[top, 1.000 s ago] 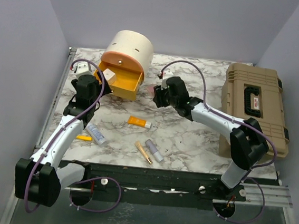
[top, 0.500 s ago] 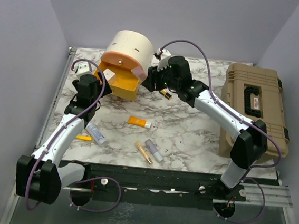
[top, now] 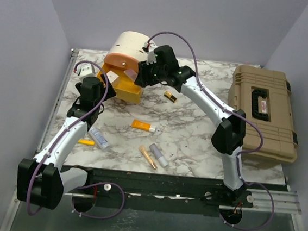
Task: Organize the makeup
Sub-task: Place the makeup in the drawer.
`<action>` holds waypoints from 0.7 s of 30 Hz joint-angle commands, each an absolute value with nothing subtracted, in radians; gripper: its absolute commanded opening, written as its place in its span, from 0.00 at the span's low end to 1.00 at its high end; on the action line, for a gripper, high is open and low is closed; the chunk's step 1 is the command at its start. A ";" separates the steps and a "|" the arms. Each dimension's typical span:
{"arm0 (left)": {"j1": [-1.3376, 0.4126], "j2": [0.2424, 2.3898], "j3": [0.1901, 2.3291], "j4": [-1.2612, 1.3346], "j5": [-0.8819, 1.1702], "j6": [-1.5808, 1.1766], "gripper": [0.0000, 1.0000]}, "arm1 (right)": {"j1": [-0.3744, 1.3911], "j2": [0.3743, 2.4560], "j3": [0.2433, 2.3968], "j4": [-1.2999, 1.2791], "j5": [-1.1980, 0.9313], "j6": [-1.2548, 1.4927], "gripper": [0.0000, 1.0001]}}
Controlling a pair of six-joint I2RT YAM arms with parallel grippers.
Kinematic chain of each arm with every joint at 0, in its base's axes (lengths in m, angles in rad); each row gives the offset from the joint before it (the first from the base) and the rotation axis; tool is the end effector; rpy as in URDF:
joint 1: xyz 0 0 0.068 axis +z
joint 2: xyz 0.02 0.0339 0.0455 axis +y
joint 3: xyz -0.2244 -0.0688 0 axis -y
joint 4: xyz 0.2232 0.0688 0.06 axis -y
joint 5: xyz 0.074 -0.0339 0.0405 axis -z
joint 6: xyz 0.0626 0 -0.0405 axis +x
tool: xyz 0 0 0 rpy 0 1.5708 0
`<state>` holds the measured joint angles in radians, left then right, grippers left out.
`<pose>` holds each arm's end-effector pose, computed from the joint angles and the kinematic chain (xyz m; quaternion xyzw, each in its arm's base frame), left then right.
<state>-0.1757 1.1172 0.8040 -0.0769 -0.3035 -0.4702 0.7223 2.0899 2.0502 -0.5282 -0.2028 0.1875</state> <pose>0.2752 -0.0299 0.2527 -0.2037 0.8000 -0.0555 0.5617 0.3449 0.3207 0.2867 -0.2774 0.8285 0.2899 0.3906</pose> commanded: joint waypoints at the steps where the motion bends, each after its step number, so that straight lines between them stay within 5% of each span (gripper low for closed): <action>1: -0.169 1.112 0.805 -0.038 -0.253 -0.465 0.82 | 0.747 2.173 2.193 -0.664 -0.188 0.211 0.38; 21: -0.167 1.107 0.730 0.072 -0.118 -0.453 0.74 | 0.764 2.360 2.423 -0.664 -0.015 0.191 0.40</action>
<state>-0.1719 1.1175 0.7444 0.0364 -0.1658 -0.4698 0.7586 2.3234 2.3756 -0.6762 -0.1078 0.2089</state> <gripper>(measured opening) 0.753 0.503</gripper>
